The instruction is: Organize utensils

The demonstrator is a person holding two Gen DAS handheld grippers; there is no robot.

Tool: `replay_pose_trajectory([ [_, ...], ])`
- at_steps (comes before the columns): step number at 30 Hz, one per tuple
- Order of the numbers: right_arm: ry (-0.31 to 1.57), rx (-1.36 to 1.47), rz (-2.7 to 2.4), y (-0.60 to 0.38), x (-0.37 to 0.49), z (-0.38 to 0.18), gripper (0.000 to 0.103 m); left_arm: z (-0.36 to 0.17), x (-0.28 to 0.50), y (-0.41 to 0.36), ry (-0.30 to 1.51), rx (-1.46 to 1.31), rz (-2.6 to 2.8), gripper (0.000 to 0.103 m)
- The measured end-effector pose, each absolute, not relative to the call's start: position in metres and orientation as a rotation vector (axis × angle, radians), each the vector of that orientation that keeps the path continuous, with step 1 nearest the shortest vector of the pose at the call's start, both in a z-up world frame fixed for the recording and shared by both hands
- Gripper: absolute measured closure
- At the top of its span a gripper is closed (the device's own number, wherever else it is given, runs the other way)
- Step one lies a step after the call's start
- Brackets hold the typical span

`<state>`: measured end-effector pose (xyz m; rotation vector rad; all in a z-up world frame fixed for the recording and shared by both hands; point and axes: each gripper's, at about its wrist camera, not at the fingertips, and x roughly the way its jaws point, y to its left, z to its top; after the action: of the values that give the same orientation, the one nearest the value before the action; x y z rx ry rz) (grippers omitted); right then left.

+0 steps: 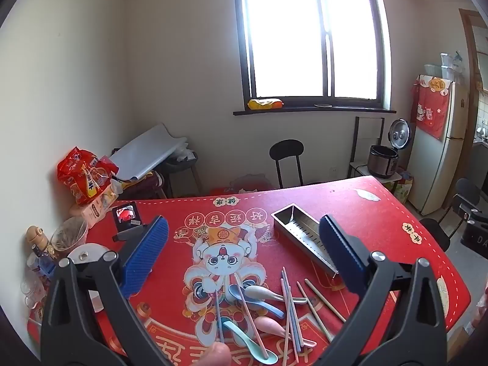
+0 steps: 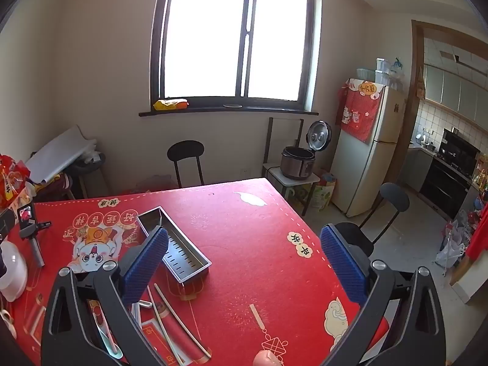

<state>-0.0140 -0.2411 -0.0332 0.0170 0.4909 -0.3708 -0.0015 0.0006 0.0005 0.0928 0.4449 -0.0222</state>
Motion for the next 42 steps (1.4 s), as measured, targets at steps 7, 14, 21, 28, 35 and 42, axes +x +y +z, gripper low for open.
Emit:
replay_pose_trajectory([
  [7, 0.485, 0.017, -0.377, -0.2415, -0.0142, -0.0337, 0.005, 0.0036, 0.0026, -0.0026, 0.454, 0.098, -0.017, 0.005],
  [14, 0.491, 0.022, -0.373, -0.2403, -0.0121, -0.0337, 0.005, 0.0031, -0.0013, -0.0002, 0.445, 0.096, -0.014, 0.005],
  [21, 0.492, 0.025, -0.372, -0.2419, -0.0124, -0.0358, 0.005, 0.0021, -0.0002, -0.0003, 0.453, 0.096, -0.009, 0.005],
  [28, 0.491, 0.025, -0.368, -0.2426, -0.0114, -0.0386, 0.005, 0.0006, 0.0001, -0.0003, 0.455, 0.097, -0.007, 0.006],
  [35, 0.491, 0.025, -0.368, -0.2424, -0.0112, -0.0389, 0.005, 0.0, 0.0002, -0.0005, 0.455, 0.098, -0.01, 0.005],
  [42, 0.492, 0.024, -0.368, -0.2429, -0.0115, -0.038, 0.005, -0.0007, -0.0003, -0.0008, 0.452, 0.098, -0.016, 0.005],
])
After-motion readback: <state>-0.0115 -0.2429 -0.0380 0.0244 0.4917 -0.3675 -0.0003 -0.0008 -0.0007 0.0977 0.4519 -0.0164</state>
